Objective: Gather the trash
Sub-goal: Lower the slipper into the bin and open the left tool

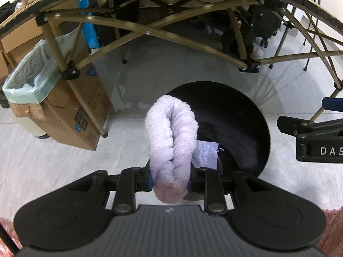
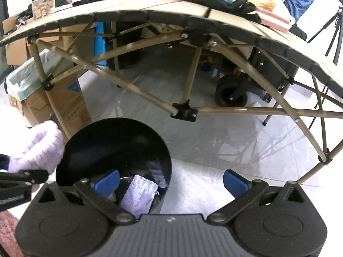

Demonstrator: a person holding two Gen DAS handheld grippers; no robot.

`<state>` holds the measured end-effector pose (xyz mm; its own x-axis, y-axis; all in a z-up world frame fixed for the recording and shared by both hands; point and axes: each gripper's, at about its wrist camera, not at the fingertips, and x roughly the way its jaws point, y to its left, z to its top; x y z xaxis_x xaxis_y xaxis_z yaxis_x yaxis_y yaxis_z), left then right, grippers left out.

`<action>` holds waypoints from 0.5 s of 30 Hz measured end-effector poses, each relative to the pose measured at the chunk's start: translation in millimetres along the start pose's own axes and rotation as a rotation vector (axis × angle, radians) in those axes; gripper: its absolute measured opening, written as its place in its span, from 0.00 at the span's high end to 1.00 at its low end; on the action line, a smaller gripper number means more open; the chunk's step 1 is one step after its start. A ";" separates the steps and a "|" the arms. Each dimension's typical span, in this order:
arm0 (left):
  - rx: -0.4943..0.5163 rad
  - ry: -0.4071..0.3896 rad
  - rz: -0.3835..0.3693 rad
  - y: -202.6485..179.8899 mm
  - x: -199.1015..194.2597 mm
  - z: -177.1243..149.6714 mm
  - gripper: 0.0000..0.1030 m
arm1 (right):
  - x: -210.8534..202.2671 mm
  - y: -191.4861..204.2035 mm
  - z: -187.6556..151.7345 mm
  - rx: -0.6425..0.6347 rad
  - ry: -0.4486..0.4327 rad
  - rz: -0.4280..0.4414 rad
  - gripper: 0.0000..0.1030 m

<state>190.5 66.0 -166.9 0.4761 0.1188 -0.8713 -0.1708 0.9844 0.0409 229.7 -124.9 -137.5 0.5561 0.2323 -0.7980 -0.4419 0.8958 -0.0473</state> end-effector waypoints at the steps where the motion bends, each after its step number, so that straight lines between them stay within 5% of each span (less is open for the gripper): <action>1: 0.006 0.000 -0.003 -3.3 0.8 1.2 0.73 | -1.1 -1.4 -0.2 0.003 -0.002 0.000 0.00; 15: 0.101 0.031 -0.058 -58.5 17.9 15.6 0.73 | -12.1 -43.1 -7.7 0.117 -0.005 -0.059 0.00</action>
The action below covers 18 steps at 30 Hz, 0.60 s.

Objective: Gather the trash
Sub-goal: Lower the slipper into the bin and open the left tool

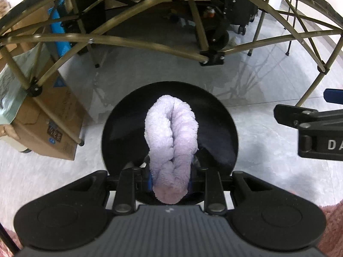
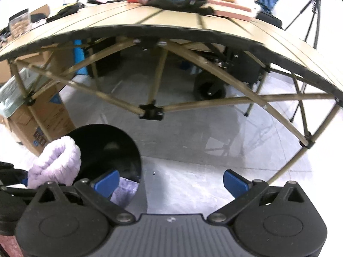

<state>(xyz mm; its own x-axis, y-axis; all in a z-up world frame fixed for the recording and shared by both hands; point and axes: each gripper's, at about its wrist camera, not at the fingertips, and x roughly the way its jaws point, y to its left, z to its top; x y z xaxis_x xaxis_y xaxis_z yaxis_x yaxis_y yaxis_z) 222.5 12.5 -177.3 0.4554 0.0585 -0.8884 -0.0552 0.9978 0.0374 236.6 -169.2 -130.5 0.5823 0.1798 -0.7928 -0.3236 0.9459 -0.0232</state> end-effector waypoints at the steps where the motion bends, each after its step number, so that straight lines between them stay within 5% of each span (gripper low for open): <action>1: 0.001 0.002 -0.004 -2.4 1.5 1.6 0.73 | -0.8 -4.6 -0.7 0.012 0.000 -0.003 0.00; 15: -0.019 0.031 -0.005 -17.4 19.8 19.9 0.73 | -4.5 -32.9 -9.8 0.101 0.026 -0.026 0.00; 18: -0.024 0.034 0.010 -17.2 20.4 20.0 0.61 | -4.0 -33.2 -10.7 0.100 0.028 -0.025 0.00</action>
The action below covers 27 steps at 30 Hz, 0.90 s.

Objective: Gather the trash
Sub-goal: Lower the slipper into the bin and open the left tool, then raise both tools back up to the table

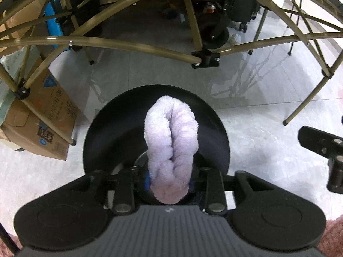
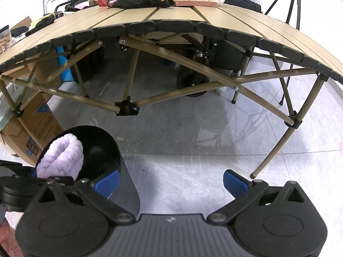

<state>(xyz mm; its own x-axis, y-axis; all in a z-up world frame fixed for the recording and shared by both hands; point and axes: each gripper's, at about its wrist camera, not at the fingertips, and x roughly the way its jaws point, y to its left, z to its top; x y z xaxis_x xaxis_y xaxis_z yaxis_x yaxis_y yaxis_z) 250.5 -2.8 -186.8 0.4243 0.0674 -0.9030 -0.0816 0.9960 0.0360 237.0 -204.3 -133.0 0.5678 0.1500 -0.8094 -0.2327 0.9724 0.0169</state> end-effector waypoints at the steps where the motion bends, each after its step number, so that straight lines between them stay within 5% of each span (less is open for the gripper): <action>1: -0.004 0.002 0.006 0.2 0.1 0.4 0.46 | -0.1 -0.8 1.3 0.001 0.000 0.000 0.00; 4: -0.032 -0.003 0.009 3.6 -2.4 1.5 0.05 | -1.7 -1.4 1.9 0.010 -0.008 -0.002 0.00; 5: -0.040 -0.005 0.014 4.6 -3.2 1.9 0.00 | -1.9 -1.6 2.1 0.011 -0.009 -0.002 0.00; 27: -0.040 0.056 0.036 4.3 2.5 -0.5 0.00 | -1.3 -1.0 1.8 0.007 -0.005 0.000 0.00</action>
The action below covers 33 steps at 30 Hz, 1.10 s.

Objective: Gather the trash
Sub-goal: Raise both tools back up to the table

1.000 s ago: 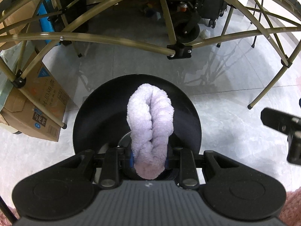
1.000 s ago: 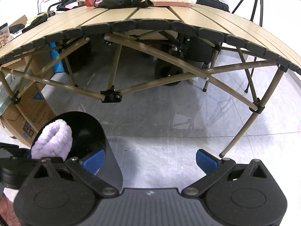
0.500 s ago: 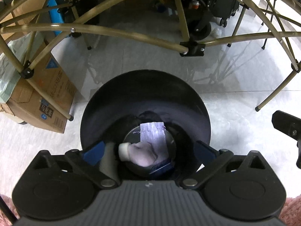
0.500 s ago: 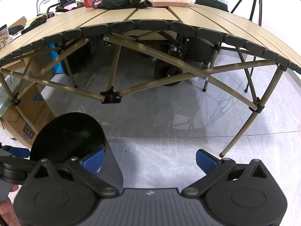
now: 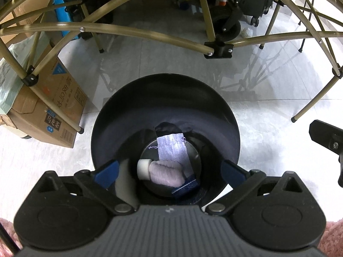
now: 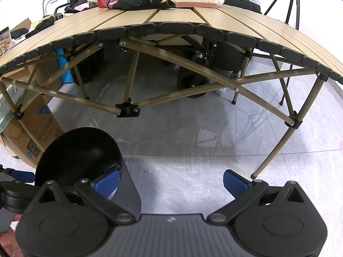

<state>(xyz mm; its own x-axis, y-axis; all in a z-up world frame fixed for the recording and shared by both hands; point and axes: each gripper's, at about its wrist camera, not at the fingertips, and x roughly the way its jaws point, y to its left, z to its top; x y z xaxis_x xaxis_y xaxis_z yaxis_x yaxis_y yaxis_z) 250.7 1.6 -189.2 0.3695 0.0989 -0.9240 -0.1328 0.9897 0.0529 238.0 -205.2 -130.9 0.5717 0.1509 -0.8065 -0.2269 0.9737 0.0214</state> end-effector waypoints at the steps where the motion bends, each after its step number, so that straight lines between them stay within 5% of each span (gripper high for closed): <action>1: -0.001 0.000 -0.001 -0.1 -0.9 -0.5 0.00 | 0.0 0.1 -0.1 0.000 0.000 0.000 0.00; 21: -0.027 -0.175 -0.024 4.1 -60.9 -5.5 0.00 | -45.6 -4.7 4.4 0.034 -0.115 0.075 0.00; 33: -0.025 -0.435 -0.023 10.0 -124.9 -11.4 0.00 | -96.4 -8.4 15.4 0.044 -0.310 0.171 0.00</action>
<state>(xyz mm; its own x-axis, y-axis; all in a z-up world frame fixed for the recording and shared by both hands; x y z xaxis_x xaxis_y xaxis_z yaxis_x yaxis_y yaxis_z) 192.8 -2.0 -77.5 0.7246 0.1169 -0.6792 -0.1407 0.9898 0.0202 196.9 -225.3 -44.2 0.7421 0.3508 -0.5711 -0.3099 0.9351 0.1717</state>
